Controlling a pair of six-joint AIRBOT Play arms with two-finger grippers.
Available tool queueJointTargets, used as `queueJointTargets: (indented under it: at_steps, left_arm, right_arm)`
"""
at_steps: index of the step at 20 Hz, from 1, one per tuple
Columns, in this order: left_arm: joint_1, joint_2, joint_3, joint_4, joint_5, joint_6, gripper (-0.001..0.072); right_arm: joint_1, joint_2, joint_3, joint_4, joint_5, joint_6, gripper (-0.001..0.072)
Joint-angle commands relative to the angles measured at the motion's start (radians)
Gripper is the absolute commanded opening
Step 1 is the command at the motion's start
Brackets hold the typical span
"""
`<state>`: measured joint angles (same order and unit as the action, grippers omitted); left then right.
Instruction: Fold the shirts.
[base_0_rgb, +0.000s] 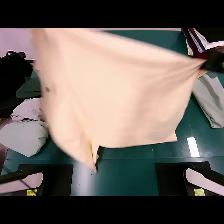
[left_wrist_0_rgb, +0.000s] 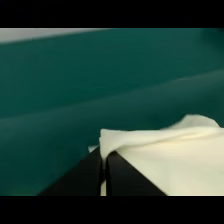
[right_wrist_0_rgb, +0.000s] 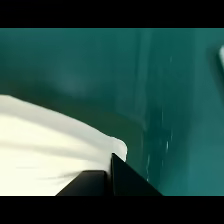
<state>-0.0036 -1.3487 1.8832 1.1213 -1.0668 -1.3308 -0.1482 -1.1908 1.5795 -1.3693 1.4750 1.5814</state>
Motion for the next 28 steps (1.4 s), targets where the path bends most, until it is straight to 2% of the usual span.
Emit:
queueJointTargets:
  at_steps: [1,3,4,5,6,9,12,16,20,26,28]
  left_arm:
    - [0.0,-0.254,-0.022,-0.01,-0.033,-0.015,0.0022]
    - [0.0,-0.341,-0.022,0.001,-0.032,-0.024,0.0024]
    - [0.001,-0.359,-0.022,0.017,-0.027,-0.031,0.0167]
    - [0.006,-0.363,-0.021,0.034,-0.024,-0.049,0.0488]
    - [0.019,-0.361,-0.012,0.046,-0.037,-0.086,0.0568]
    - [0.105,-0.328,0.006,0.054,-0.195,-0.164,0.0569]
    - [0.17,-0.229,-0.148,0.085,-0.287,-0.154,0.0569]
    - [0.172,0.026,-0.626,0.116,-0.164,-0.154,0.057]
    - [0.172,0.163,-1.026,0.034,-0.02,-0.148,0.057]
    - [0.17,0.164,-1.241,-0.174,0.105,-0.043,0.0569]
    - [0.129,0.164,-1.252,-0.187,0.126,-0.021,0.0568]
  right_arm:
    - [0.078,-0.189,-0.043,-0.078,-0.05,0.034,0.0016]
    - [0.078,-0.283,0.009,-0.043,-0.079,0.034,0.0017]
    - [0.071,-0.323,0.05,-0.025,-0.08,0.034,0.0068]
    - [0.06,-0.36,0.1,0.008,-0.072,0.034,0.0323]
    - [0.051,-0.386,0.146,0.043,-0.057,0.034,0.0397]
    - [0.021,-0.383,0.202,0.139,-0.017,-0.011,0.0396]
    - [0.015,-0.27,0.055,0.146,-0.039,-0.054,0.0396]
    - [0.029,-0.092,-0.196,0.147,-0.103,-0.085,0.0396]
    - [0.029,0.027,-0.327,0.148,-0.169,-0.085,0.0396]
    - [0.028,0.099,-0.355,0.147,-0.163,-0.084,0.0395]
    - [0.028,0.104,-0.356,0.148,-0.157,-0.084,0.0396]
